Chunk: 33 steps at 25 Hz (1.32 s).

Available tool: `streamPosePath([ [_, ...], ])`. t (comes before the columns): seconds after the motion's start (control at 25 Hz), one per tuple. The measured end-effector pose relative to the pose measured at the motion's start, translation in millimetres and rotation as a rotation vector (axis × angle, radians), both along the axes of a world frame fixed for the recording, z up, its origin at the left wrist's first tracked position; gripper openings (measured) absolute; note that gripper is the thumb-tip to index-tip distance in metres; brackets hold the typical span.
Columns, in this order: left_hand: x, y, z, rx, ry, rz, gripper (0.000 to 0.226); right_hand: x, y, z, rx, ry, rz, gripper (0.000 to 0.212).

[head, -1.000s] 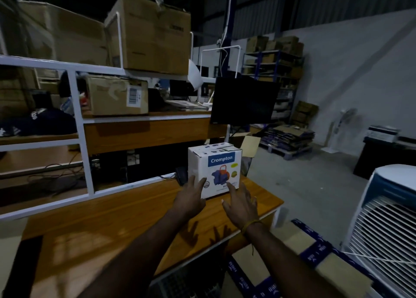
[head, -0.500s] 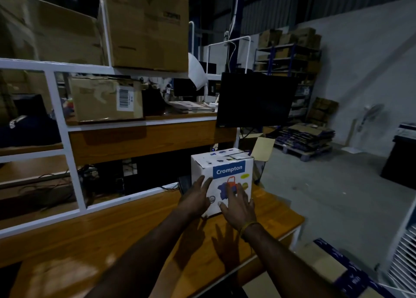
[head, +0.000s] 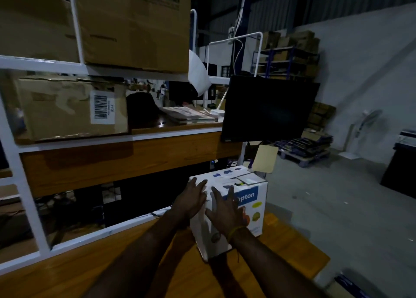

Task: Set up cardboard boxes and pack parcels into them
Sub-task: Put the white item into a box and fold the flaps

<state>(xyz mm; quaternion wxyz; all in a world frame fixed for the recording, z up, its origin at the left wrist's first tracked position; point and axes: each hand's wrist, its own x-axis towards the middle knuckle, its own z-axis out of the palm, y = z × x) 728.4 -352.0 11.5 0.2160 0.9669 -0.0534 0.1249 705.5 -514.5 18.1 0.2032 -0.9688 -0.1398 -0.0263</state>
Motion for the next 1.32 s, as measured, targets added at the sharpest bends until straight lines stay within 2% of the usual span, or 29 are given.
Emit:
streamPosePath([
  [0.08, 24, 8, -5, -0.012, 0.008, 0.01, 0.084, 14, 5, -9, -0.007, 0.018, -0.019, 0.076],
  [0.12, 33, 10, -6, -0.014, 0.032, 0.011, 0.088, 19, 6, -14, 0.001, 0.025, -0.034, 0.076],
  [0.24, 63, 10, -5, -0.132, 0.182, 0.072, 0.06, 27, 8, -24, 0.062, 0.016, -0.089, 0.072],
  [0.4, 91, 16, -5, -0.213, 0.341, 0.039, 0.073, 18, 11, -28, 0.158, -0.006, -0.183, 0.072],
  [0.56, 88, 20, -9, -0.359, 0.301, 0.035, 0.085, 10, 13, -49, 0.39, 0.025, -0.232, 0.082],
  [0.64, 75, 15, -8, -0.448, 0.241, 0.029, 0.085, 3, 13, -57, 0.458, 0.005, -0.24, 0.085],
  [0.8, 36, -7, -5, -0.391, 0.151, 0.028, 0.063, -15, -5, -66, 0.487, -0.036, -0.223, 0.081],
  [1.0, -32, -33, -7, -0.316, 0.112, 0.179, 0.078, -60, -42, -58, 0.596, -0.014, -0.137, 0.072],
  [1.2, -123, -59, -12, -0.284, 0.05, 0.368, 0.072, -119, -73, -57, 0.634, -0.089, -0.004, 0.061],
  [1.32, -181, -70, -13, -0.228, 0.039, 0.481, 0.082, -153, -82, -64, 0.686, -0.128, 0.099, 0.059],
])
